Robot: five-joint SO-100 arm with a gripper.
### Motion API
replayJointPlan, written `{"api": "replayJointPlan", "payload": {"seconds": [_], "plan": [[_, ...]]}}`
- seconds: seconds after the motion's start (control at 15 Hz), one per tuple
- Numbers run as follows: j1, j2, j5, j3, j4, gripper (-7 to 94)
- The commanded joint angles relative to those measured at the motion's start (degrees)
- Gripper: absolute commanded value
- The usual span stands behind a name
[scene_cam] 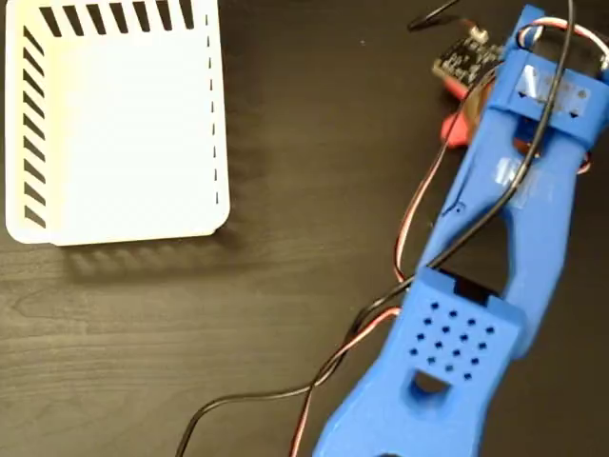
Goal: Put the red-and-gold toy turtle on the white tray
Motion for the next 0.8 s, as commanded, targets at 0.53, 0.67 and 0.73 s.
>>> {"api": "replayJointPlan", "payload": {"seconds": [0.53, 0.67, 0.73], "plan": [[-23.0, 47.8, -2.8, 18.6, 2.1, 0], [-32.5, 47.1, -1.4, 18.4, 2.0, 0], [-36.7, 46.3, -0.6, 18.4, 1.9, 0]]}}
